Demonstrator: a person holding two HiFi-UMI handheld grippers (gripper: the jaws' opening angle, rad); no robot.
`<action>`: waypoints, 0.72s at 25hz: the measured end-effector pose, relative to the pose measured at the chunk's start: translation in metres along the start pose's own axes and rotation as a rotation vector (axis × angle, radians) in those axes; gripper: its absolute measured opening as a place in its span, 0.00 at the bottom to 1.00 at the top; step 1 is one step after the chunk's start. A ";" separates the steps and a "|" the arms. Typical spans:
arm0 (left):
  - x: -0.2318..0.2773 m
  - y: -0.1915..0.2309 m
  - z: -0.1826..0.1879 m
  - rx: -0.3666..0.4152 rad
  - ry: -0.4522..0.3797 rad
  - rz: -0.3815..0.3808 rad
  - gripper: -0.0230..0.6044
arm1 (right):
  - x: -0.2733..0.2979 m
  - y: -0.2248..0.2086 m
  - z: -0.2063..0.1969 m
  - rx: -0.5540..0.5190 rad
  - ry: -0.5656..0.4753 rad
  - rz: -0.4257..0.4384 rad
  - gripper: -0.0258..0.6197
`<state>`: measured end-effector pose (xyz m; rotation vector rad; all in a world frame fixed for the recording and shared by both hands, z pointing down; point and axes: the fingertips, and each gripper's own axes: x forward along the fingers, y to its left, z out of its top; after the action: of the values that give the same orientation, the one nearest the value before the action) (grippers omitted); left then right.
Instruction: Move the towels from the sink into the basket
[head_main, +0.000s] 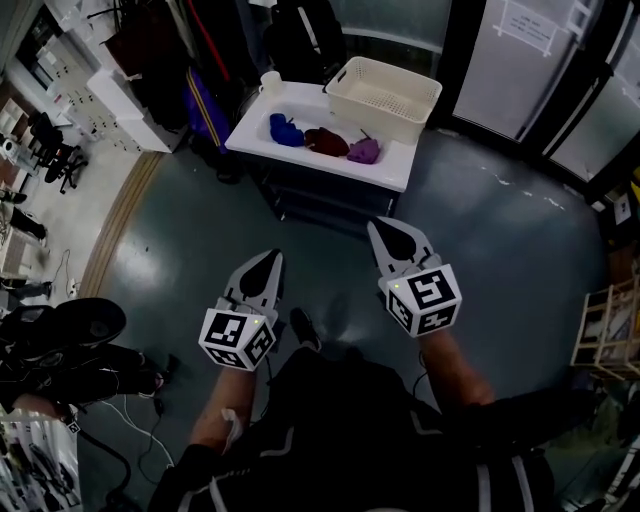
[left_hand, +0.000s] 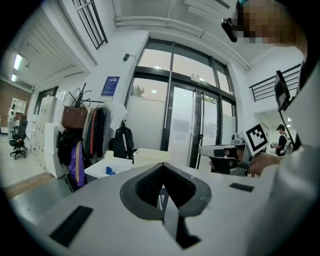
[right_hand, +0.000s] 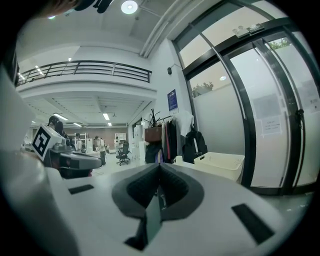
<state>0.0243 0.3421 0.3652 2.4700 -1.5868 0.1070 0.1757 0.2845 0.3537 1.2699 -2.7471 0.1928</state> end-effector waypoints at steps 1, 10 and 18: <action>0.006 0.001 0.000 0.005 -0.006 -0.017 0.04 | 0.004 -0.002 0.000 -0.004 0.000 -0.003 0.04; 0.074 0.043 0.029 0.005 -0.105 -0.130 0.04 | 0.072 -0.020 0.012 -0.075 0.018 -0.046 0.04; 0.132 0.119 0.049 -0.006 -0.096 -0.199 0.04 | 0.161 -0.035 0.023 -0.085 0.058 -0.089 0.04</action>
<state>-0.0310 0.1662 0.3554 2.6478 -1.3626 -0.0480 0.0975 0.1375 0.3576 1.3387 -2.6145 0.1016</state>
